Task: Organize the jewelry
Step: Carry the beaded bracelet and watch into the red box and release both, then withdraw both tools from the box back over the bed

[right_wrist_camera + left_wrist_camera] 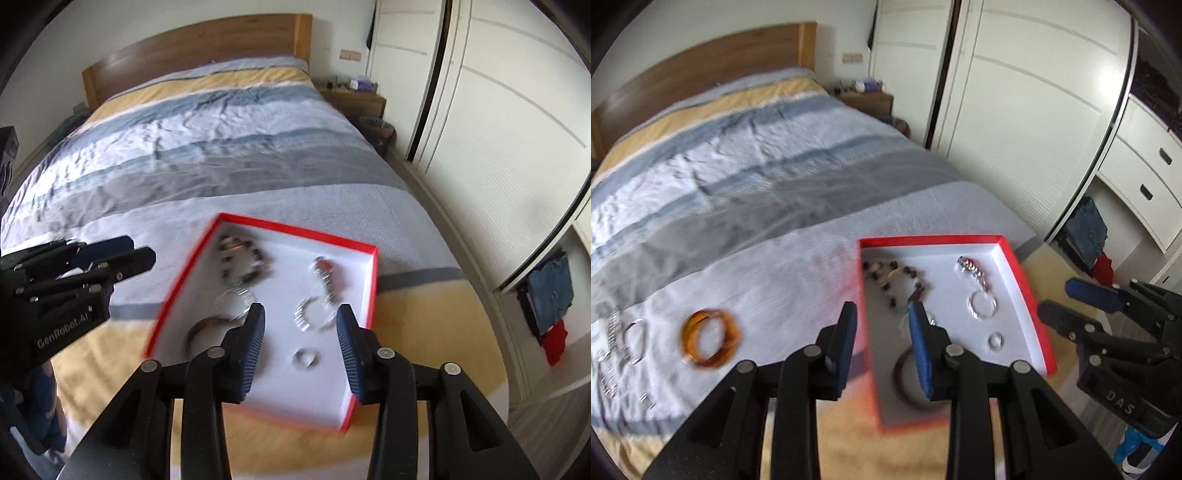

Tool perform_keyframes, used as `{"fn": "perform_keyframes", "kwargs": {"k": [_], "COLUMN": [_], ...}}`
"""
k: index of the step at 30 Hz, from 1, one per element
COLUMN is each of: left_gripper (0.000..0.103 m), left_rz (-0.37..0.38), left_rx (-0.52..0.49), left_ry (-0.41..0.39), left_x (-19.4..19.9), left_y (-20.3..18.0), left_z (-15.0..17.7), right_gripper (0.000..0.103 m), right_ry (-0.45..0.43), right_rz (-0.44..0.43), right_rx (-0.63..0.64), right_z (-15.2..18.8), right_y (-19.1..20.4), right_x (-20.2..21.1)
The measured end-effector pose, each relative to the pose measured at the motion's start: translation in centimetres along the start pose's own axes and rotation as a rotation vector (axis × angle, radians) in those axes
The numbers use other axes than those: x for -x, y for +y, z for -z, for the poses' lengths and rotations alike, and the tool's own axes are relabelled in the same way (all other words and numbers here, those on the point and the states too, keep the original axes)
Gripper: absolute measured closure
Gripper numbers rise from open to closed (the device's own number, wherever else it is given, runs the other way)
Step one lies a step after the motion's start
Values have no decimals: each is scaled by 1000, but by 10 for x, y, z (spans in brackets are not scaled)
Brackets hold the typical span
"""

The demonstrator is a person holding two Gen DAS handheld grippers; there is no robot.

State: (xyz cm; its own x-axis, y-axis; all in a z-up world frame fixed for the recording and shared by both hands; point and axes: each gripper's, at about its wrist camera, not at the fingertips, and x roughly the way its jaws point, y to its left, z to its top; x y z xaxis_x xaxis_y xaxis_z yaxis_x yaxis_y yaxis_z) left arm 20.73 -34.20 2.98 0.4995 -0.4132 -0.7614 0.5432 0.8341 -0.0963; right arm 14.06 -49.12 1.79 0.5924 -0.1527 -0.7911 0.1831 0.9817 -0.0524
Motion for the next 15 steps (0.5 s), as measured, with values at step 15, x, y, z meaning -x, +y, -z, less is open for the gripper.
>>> {"fn": "perform_keyframes", "kwargs": {"k": [15], "left_gripper": [75], "left_rz": [-176], "left_rx": [85], "left_ry": [-86], "left_x": [197], "left_y": [102], "left_z": [148], "right_gripper": [47], "right_ry": [-109], "right_rz": [43], "right_rx": [148], "right_z": [106], "right_y": [157], "right_x": [164]}}
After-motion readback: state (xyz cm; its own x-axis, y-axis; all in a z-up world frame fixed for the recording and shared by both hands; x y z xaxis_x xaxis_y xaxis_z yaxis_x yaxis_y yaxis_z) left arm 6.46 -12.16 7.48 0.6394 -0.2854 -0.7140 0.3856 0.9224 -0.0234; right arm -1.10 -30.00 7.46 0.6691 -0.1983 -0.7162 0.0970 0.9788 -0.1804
